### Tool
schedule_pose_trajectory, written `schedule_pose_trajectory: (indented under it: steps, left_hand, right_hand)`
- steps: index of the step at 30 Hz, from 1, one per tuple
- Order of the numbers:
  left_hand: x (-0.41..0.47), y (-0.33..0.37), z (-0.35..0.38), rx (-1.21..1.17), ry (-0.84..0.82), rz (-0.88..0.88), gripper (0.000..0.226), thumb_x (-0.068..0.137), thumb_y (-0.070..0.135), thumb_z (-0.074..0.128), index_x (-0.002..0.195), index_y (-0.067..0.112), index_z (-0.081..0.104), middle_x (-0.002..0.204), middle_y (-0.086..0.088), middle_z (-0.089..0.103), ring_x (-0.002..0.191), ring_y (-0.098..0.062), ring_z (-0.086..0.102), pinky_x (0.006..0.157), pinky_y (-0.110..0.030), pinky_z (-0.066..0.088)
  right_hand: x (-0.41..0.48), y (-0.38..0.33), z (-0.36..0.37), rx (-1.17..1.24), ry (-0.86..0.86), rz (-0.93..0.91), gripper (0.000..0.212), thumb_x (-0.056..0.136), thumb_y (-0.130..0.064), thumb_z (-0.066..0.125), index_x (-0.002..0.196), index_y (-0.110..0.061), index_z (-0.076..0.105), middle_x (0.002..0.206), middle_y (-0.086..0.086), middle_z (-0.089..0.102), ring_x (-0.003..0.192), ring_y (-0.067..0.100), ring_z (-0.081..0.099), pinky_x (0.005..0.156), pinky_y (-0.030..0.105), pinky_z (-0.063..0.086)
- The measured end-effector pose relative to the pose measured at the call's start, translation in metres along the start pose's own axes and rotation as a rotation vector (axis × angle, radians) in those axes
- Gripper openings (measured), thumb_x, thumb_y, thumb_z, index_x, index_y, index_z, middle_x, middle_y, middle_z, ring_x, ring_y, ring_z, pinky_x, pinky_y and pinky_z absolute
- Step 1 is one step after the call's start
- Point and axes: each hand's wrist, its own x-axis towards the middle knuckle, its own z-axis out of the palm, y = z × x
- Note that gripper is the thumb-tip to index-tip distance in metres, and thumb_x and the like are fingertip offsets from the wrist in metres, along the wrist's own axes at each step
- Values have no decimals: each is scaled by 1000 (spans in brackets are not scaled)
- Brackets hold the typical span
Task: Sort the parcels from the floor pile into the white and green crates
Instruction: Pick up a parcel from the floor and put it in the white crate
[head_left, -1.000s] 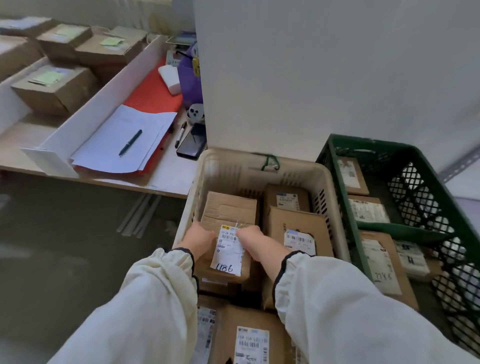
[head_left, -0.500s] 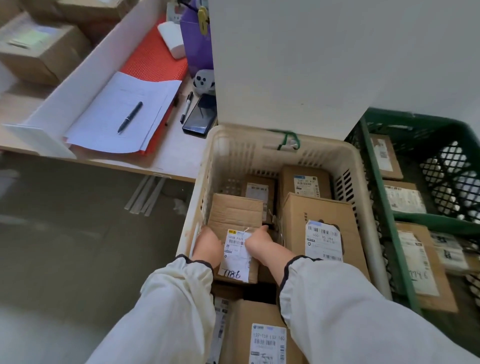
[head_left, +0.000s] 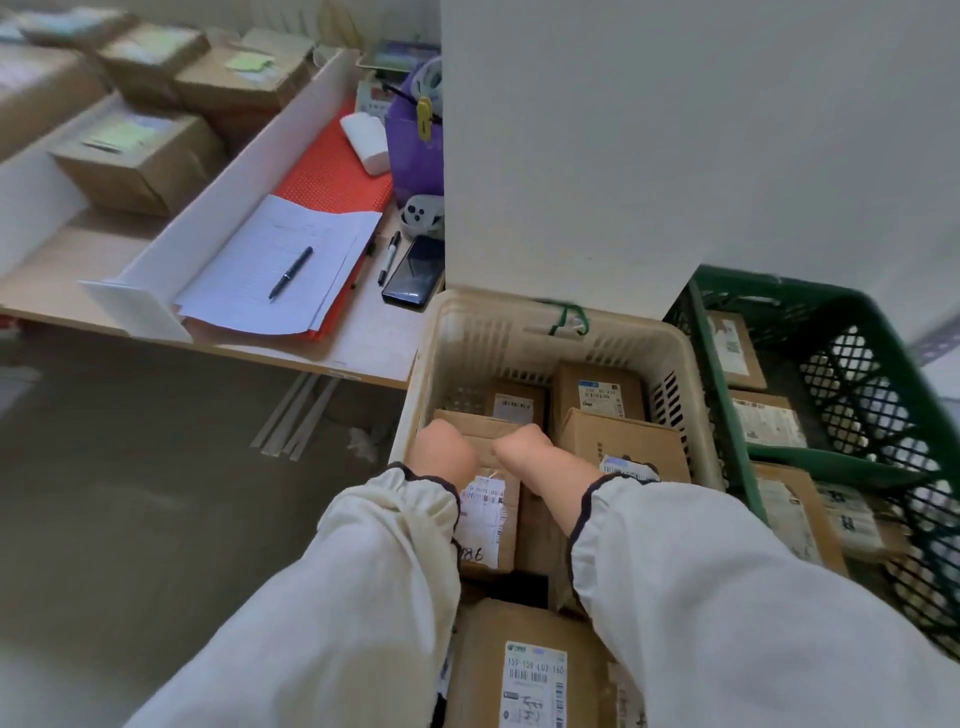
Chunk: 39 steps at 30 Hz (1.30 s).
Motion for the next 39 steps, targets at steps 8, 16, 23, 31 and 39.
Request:
schedule_pose_trajectory:
  steps: [8, 16, 23, 31, 39]
  left_hand:
    - [-67, -24, -123, -519, -182, -154, 38, 97, 24, 51, 132, 11, 48, 123, -9, 56, 112, -28, 55, 98, -43, 45]
    - [-232, -158, -162, -780, 120, -382, 37, 99, 29, 43, 132, 12, 44, 134, -9, 52, 122, -30, 52, 103, -44, 38]
    - [-424, -305, -165, -986, 470, -617, 40, 98, 35, 44, 132, 15, 45, 131, -7, 55, 106, -27, 57, 95, -41, 38]
    - [-697, -440, -96, -1140, 804, -895, 40, 97, 36, 46, 132, 18, 44, 127, -7, 56, 100, -25, 58, 96, -38, 39]
    - [-960, -509, 54, -1400, 1390, -1298, 9, 93, 21, 50, 89, 13, 53, 88, -6, 56, 65, -22, 52, 70, -29, 32]
  right_hand:
    - [-92, -47, -39, -124, -98, -252, 40, 99, -21, 46, 133, 0, 44, 138, 16, 47, 126, 31, 46, 104, 37, 39]
    - [-216, -59, 91, -416, -375, -479, 30, 95, -35, 46, 116, -14, 46, 127, 12, 53, 112, 30, 54, 92, 44, 43]
    - [-370, -1, 239, -695, -655, -649, 37, 96, -29, 45, 127, -10, 46, 129, 12, 54, 112, 34, 57, 94, 53, 40]
    - [-536, 147, 406, -998, -939, -771, 44, 95, -36, 43, 133, -14, 41, 114, 4, 55, 94, 28, 56, 83, 39, 41]
    - [-716, 382, 518, -1354, -1288, -916, 38, 96, -29, 48, 128, -8, 50, 128, 5, 57, 99, 28, 59, 94, 43, 43]
